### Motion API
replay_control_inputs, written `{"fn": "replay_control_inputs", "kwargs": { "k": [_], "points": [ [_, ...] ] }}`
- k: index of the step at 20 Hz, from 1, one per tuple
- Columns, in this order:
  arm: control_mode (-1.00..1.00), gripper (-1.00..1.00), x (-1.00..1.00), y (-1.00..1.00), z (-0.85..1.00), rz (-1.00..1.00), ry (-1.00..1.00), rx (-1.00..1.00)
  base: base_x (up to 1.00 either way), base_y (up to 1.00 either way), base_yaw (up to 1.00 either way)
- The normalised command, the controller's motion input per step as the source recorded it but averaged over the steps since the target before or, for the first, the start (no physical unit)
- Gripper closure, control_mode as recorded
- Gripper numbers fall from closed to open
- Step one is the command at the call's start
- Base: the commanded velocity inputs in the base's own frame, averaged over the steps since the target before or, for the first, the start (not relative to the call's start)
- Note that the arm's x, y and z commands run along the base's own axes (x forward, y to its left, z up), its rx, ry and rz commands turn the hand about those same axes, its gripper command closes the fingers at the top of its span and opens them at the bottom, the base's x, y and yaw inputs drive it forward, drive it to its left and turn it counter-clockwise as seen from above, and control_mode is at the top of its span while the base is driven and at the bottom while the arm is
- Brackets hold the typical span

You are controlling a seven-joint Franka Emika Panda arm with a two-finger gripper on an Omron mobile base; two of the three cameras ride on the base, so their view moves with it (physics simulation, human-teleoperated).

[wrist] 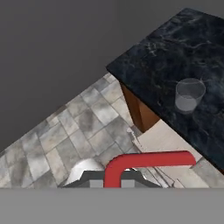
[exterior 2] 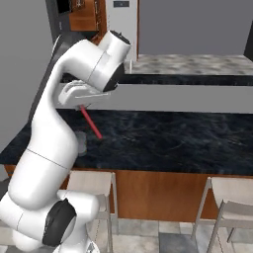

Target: Take a straw from the drawer in front and place it inside the glass cup on the dining counter.

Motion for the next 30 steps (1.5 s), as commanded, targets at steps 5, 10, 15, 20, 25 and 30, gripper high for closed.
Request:
{"fn": "replay_control_inputs", "kwargs": {
  "k": [5,10,15,20,25,30],
  "points": [
    [-1.0,1.0,0.11,0.42,0.0,0.09,0.0,0.26,0.0,0.0,0.0],
    [-1.0,1.0,0.21,0.56,0.0,0.05,0.0,0.27,0.0,0.0,0.0],
    [-1.0,1.0,0.17,0.54,0.0,0.01,-0.06,0.21,0.0,0.0,0.0],
    [-1.0,1.0,0.05,0.24,0.0,0.01,-0.1,0.2,0.0,0.0,0.0],
    [-1.0,1.0,0.04,0.0,0.0,0.05,-0.04,0.25,0.0,0.0,0.0],
    [-1.0,1.0,0.18,0.02,-0.02,0.07,0.0,0.26,0.0,0.0,0.0]
  ]
}}
